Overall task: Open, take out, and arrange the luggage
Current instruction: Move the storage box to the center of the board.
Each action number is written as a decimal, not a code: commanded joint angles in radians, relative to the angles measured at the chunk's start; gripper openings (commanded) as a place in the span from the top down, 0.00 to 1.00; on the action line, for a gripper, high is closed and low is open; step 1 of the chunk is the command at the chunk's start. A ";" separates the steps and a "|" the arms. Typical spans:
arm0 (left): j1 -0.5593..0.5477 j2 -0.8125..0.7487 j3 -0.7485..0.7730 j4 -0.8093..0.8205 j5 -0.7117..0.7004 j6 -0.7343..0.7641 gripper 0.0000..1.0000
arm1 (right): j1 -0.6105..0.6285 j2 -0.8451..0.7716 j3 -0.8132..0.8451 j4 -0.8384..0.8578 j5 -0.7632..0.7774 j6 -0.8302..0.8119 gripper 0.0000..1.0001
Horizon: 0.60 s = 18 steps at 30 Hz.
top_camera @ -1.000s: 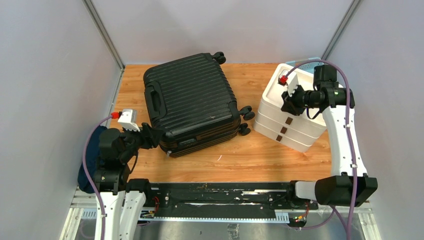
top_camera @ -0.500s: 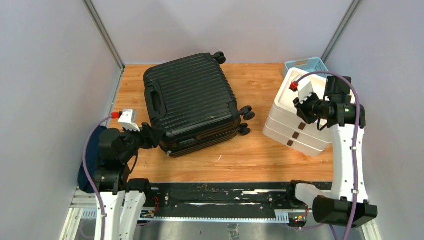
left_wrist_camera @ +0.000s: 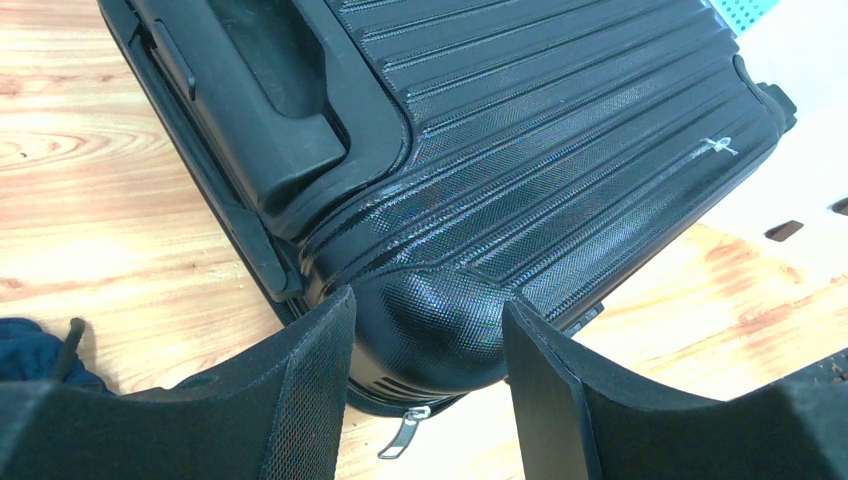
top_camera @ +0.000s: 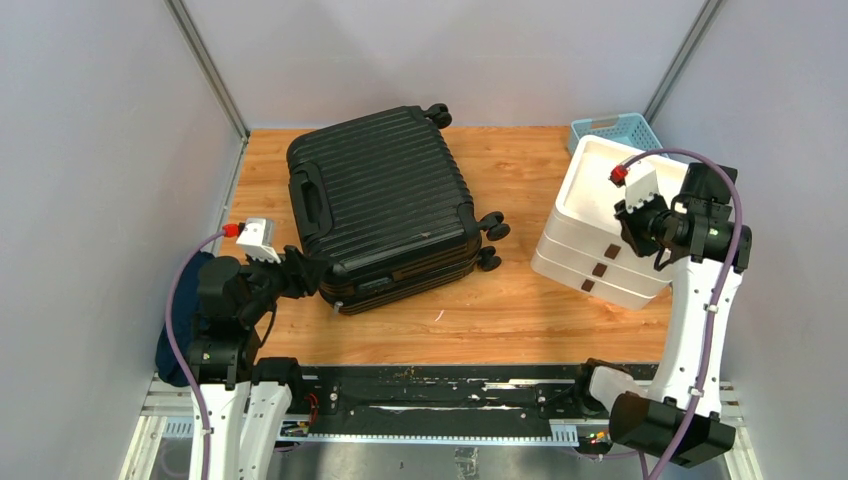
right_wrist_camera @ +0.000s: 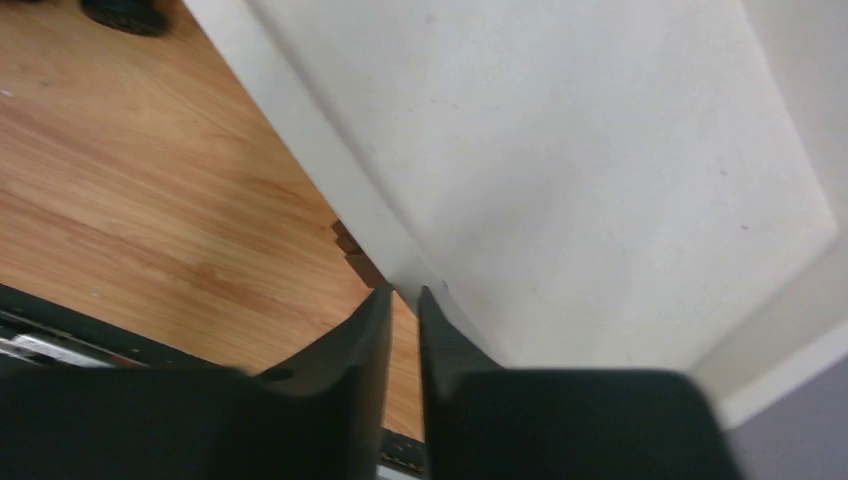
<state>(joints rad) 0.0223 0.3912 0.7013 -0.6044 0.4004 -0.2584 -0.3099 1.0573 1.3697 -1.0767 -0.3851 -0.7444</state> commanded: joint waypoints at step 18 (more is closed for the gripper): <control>-0.007 0.012 0.040 0.015 0.023 0.003 0.40 | 0.173 0.229 0.124 -0.063 -0.228 -0.166 0.63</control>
<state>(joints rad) 0.0223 0.4011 0.7151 -0.5961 0.4114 -0.2619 -0.1810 1.2808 1.4792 -1.1271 -0.6792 -0.9146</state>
